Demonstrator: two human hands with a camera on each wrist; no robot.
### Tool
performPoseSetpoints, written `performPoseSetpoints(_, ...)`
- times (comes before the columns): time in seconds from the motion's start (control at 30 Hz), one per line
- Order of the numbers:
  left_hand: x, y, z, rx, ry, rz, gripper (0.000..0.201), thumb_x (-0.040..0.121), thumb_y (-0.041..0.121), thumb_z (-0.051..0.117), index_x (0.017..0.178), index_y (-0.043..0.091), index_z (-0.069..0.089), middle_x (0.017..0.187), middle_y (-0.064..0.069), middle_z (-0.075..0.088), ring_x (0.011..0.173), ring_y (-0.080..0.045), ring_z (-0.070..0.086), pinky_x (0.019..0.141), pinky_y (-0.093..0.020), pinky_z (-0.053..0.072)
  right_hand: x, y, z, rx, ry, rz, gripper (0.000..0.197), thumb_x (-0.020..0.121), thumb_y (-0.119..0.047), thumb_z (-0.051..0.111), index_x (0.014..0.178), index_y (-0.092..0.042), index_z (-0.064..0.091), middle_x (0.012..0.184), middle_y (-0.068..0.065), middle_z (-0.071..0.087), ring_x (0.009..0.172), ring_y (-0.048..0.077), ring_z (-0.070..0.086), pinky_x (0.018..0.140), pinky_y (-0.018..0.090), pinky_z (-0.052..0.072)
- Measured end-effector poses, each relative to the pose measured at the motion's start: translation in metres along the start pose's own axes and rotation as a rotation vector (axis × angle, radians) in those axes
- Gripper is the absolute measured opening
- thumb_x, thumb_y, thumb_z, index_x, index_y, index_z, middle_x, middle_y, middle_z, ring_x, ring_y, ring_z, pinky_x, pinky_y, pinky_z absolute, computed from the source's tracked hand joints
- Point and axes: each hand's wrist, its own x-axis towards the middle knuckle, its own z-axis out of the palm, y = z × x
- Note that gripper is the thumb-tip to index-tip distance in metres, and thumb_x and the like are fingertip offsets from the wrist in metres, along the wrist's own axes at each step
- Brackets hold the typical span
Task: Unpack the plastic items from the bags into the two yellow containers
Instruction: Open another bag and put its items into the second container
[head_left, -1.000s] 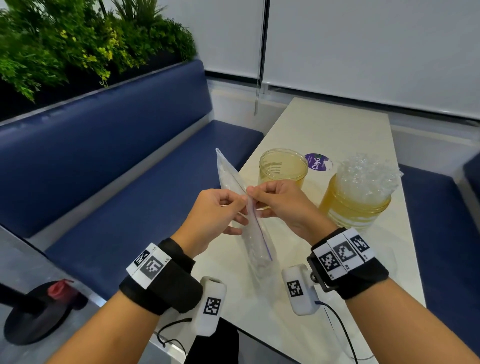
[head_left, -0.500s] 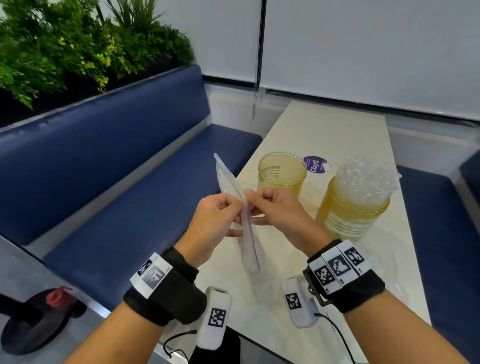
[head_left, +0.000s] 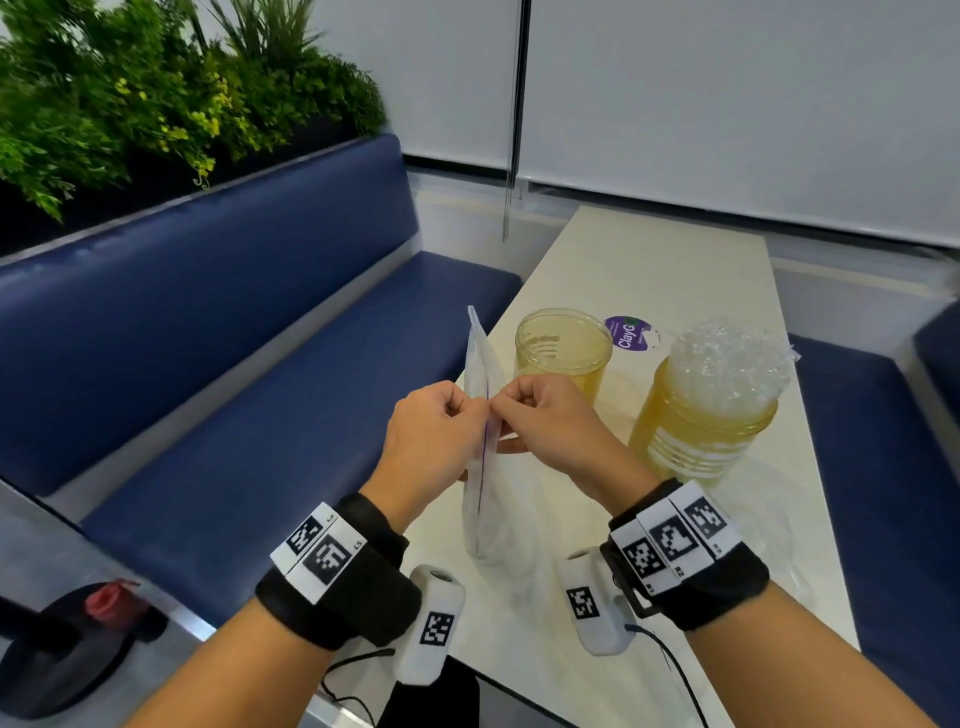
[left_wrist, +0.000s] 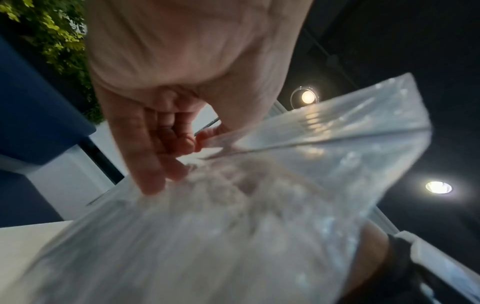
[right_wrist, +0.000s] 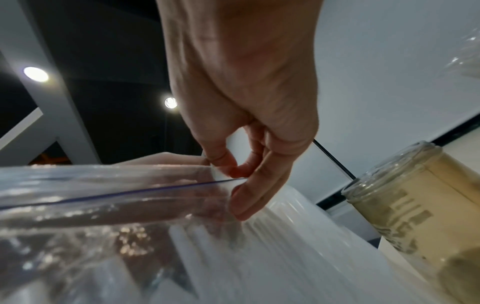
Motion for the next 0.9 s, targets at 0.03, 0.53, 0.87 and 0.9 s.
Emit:
performPoseSetpoints(0.03,0.000,0.001,0.000,-0.016,-0.043,-0.020,0.027,0.097,0.023,0.049,0.081,0.009,0.065,0.085,-0.012,0.071,0.076,-0.026,0.068,0.064,-0.042,0.065,0.000,0.000,0.001,-0.013,-0.031,-0.004,0.020,0.095,-0.007,0.057,0.077,-0.006,0.065,0.078,0.014,0.072,0.076,0.021,0.074,0.072,0.032,0.063)
performPoseSetpoints(0.53,0.016,-0.001,-0.021,-0.043,-0.072,0.023,0.032,0.094,0.009,0.052,0.066,-0.004,0.051,0.069,-0.010,0.071,0.070,-0.017,0.077,0.066,-0.034,0.065,0.001,-0.002,-0.004,-0.156,0.217,0.002,0.014,0.093,-0.016,0.050,0.080,-0.010,0.050,0.073,0.016,0.061,0.055,0.014,0.065,0.057,0.039,0.063)
performPoseSetpoints(0.87,0.037,0.006,-0.069,0.567,0.098,0.250,0.021,0.081,0.005,0.055,0.069,0.022,0.051,0.064,0.000,0.063,0.068,-0.031,0.060,0.059,-0.043,0.053,-0.001,-0.023,-0.047,-0.825,0.421,-0.126,0.012,0.078,-0.021,0.061,0.070,-0.030,0.064,0.060,-0.005,0.057,0.071,0.024,0.061,0.068,0.033,0.055)
performPoseSetpoints(0.9,0.040,0.007,-0.074,0.619,0.089,0.255,0.026,0.084,0.003,0.050,0.070,0.025,0.054,0.068,0.000,0.062,0.069,-0.031,0.059,0.059,-0.041,0.051,-0.001,-0.025,-0.053,-0.894,0.401,-0.094,0.016,0.080,-0.022,0.061,0.075,-0.033,0.071,0.061,-0.005,0.057,0.073,0.023,0.062,0.071,0.033,0.056)
